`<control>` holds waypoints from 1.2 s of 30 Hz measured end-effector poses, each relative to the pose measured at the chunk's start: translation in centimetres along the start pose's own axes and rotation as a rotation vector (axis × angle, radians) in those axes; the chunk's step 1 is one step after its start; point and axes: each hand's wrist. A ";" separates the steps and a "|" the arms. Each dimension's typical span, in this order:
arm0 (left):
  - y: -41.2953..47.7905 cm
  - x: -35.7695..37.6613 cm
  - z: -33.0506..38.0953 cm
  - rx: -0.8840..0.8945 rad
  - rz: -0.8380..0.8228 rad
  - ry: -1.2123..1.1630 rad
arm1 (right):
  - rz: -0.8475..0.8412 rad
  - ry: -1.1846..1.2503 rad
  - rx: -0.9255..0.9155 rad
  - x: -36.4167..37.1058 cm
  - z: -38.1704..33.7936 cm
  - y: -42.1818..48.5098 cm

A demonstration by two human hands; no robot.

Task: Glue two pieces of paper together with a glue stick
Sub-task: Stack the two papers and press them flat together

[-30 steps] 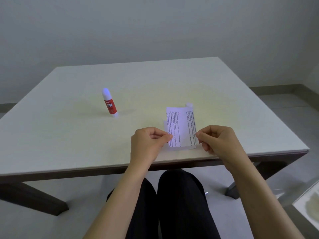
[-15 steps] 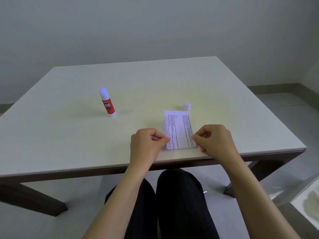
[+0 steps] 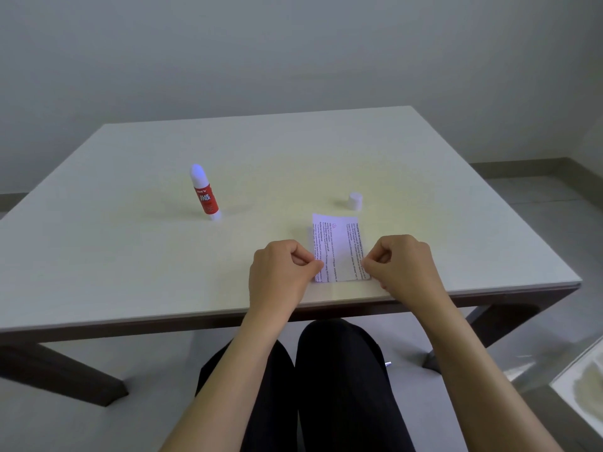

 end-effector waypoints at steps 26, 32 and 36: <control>1.2 -1.0 0.6 0.139 -0.072 0.450 | -0.408 0.090 -0.196 -2.2 -2.2 -4.2; 2.0 -2.1 -0.3 0.160 -0.032 0.506 | -0.220 0.054 -0.285 -0.6 -2.3 -3.2; 2.9 -3.1 -1.1 0.189 -0.009 0.568 | -0.235 -0.233 -0.439 1.4 -2.3 -2.0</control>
Point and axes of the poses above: each hand's wrist, its own y-axis towards the middle knuckle, its own x-axis out of the palm, z = x × y, and after that the axes turned 12 degrees about -x, right-handed
